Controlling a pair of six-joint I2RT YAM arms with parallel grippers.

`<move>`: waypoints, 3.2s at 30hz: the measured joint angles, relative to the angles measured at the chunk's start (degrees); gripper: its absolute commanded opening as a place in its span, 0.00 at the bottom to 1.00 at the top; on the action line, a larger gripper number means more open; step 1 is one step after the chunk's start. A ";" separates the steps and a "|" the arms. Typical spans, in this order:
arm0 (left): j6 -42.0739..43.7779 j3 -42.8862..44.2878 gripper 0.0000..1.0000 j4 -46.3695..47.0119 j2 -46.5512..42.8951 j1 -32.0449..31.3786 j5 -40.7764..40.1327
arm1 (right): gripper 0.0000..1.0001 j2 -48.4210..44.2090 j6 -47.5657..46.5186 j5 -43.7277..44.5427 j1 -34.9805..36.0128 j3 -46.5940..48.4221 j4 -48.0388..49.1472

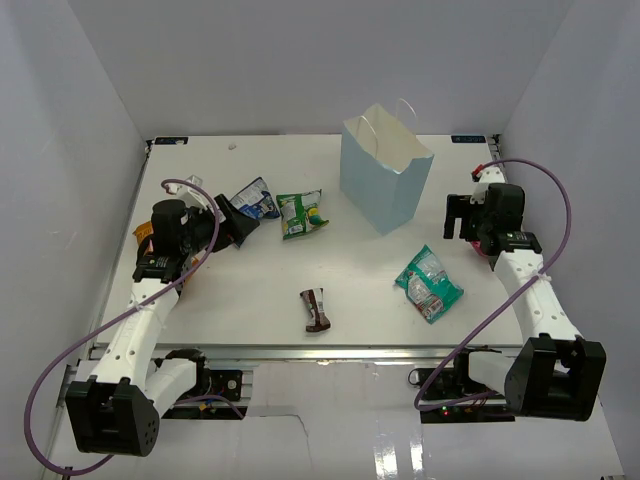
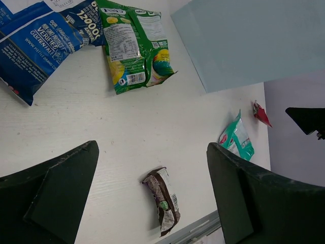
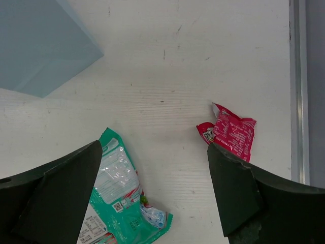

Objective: Place the snacks into the paper bag

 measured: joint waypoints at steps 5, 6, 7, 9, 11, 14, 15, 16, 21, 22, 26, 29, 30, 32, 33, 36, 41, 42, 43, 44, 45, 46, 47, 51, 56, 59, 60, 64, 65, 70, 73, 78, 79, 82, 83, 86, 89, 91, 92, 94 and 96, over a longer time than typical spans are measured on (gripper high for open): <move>-0.13 -0.39 0.98 0.00 -0.04 0.00 0.50 | 0.90 0.09 -10.40 -9.70 -0.09 0.24 -3.48; -0.20 -0.48 0.98 0.00 -0.07 0.00 0.66 | 0.90 0.22 -13.81 -12.37 -0.04 0.35 -5.14; -0.39 -0.72 0.98 -0.04 -0.09 0.00 1.14 | 0.90 0.48 -17.00 -14.67 0.02 0.46 -6.91; -0.70 -1.09 0.98 -0.11 -0.09 0.00 1.68 | 0.90 1.57 -22.71 -18.45 0.31 0.92 -10.56; -1.11 -1.66 0.98 -0.11 -0.09 0.00 2.34 | 0.90 3.06 -27.06 -20.94 0.37 1.14 -13.77; -1.97 -2.69 0.98 -0.15 0.13 0.00 3.32 | 0.90 5.40 -31.21 -23.56 0.31 1.11 -17.77; -2.29 -3.06 0.98 -0.22 0.35 0.00 3.72 | 0.90 6.21 -32.09 -24.20 0.26 1.11 -18.71; -2.58 -3.41 0.98 -0.20 0.66 -0.02 4.11 | 0.90 7.04 -32.72 -24.68 0.20 1.11 -19.30; -3.96 -4.79 0.98 -0.87 1.75 -1.64 4.55 | 0.95 13.22 -35.71 -26.60 -0.59 1.14 -21.53; -4.11 -4.96 0.98 -0.87 1.86 -2.34 4.52 | 0.97 14.91 -36.35 -26.91 -0.61 1.14 -22.05; -4.74 -5.53 0.98 -0.90 2.38 -5.40 4.24 | 0.93 21.92 -38.14 -27.12 -0.72 1.81 -22.62; -5.14 -5.57 0.98 -0.90 3.08 -7.34 3.74 | 0.84 24.96 -38.45 -27.32 -0.76 2.32 -22.21; -5.22 -5.62 0.98 -0.87 3.17 -7.87 3.58 | 0.79 25.03 -38.34 -27.52 -0.81 2.38 -22.05; -5.42 -5.75 0.98 -0.87 3.23 -8.46 3.23 | 0.63 25.11 -38.47 -27.93 -0.83 2.38 -21.84; -5.53 -5.84 0.98 -0.85 3.23 -8.68 3.02 | 0.57 25.14 -38.32 -28.15 -0.83 2.38 -21.73; -5.70 -6.38 0.98 -0.81 3.48 -9.44 2.51 | 0.38 25.11 -38.18 -29.11 -0.87 1.97 -21.35; -6.10 -7.17 0.98 -0.81 4.63 -11.37 2.03 | 0.21 22.01 -38.71 -31.61 -1.81 -0.24 -20.50; -6.21 -7.34 0.98 -0.83 4.90 -11.72 1.92 | 0.20 21.00 -39.21 -32.06 -2.10 -0.68 -20.52; -6.23 -7.41 0.98 -0.83 5.14 -12.04 1.86 | 0.18 20.02 -40.13 -32.63 -2.32 -1.09 -20.68; -6.25 -7.41 0.98 -0.81 5.42 -12.37 1.73 | 0.17 18.84 -41.24 -33.40 -2.56 -1.42 -21.20; -6.27 -7.41 0.98 -0.81 5.66 -12.66 1.62 | 0.17 17.55 -42.71 -34.14 -2.82 -1.57 -21.88; -6.29 -7.41 0.98 -0.81 5.86 -12.94 1.53 | 0.16 16.11 -44.41 -35.10 -3.02 -1.66 -22.82; -6.34 -7.41 0.98 -0.79 6.05 -13.20 1.49 | 0.16 14.25 -46.27 -36.70 -3.19 -1.64 -24.04; -6.47 -7.41 0.98 -0.76 6.93 -14.25 1.20 | 0.14 7.06 -52.30 -43.56 -3.45 1.62 -30.91; -6.69 -7.41 0.98 -0.76 8.41 -15.82 0.94 | 0.11 5.46 -51.87 -51.25 -3.17 14.97 -33.97; -7.08 -7.41 0.98 -0.76 9.18 -17.16 0.52 | 0.08 5.51 -44.30 -53.94 -2.75 23.93 -29.33; -7.26 -7.41 0.98 -0.76 9.29 -17.66 0.31 | 0.08 5.51 -41.03 -54.23 -2.64 26.18 -26.91; -8.00 -7.41 0.98 -0.72 9.35 -19.50 -0.50 | 0.08 6.67 -26.29 -52.00 -1.29 34.18 -15.82; -8.17 -7.41 0.98 -0.70 9.35 -19.89 -0.66 | 0.08 7.69 -23.26 -50.45 -0.74 36.48 -13.42; -9.01 -7.37 0.98 -0.57 9.86 -21.86 -1.62 | 0.08 14.97 -14.19 -38.16 5.49 45.79 -3.80; -9.46 -7.37 0.98 -0.57 10.32 -22.95 -2.08 | 0.08 18.53 -12.11 -28.26 11.17 46.99 0.72; -10.32 -7.37 0.98 -0.55 10.32 -24.35 -3.26 | 0.08 23.26 -10.75 -12.11 18.64 46.99 5.81; -10.51 -7.37 0.98 -0.52 10.32 -24.57 -3.43 | 0.08 23.85 -10.64 -9.75 19.43 46.99 6.64; -10.75 -7.37 0.98 -0.52 10.32 -24.98 -3.87 | 0.08 24.87 -10.47 -4.26 20.55 46.69 8.96; -10.80 -7.37 0.98 -0.52 10.32 -25.05 -3.98 | 0.08 24.90 -10.47 -3.17 20.63 46.29 9.90; -10.95 -7.37 0.98 -0.52 10.32 -25.16 -4.22 | 0.11 24.87 -10.54 -0.90 20.98 44.87 12.79; -10.95 -7.34 0.98 -0.35 10.84 -25.27 -4.37 | 0.19 24.83 -11.10 -0.22 21.22 42.27 14.78; -10.93 -7.13 0.98 -0.31 11.98 -25.55 -4.48 | 0.29 24.83 -11.65 0.11 21.66 39.78 15.45; -10.95 -7.02 0.98 -0.31 12.63 -25.70 -4.52 | 0.33 24.83 -11.80 0.22 21.81 38.64 15.52; -10.95 -6.73 0.98 -0.31 13.94 -26.10 -4.68 | 0.44 24.92 -12.09 0.39 22.08 36.98 15.15; -10.97 -6.27 0.98 -0.35 15.04 -26.69 -5.01 | 0.56 24.92 -12.39 0.28 22.36 36.46 14.86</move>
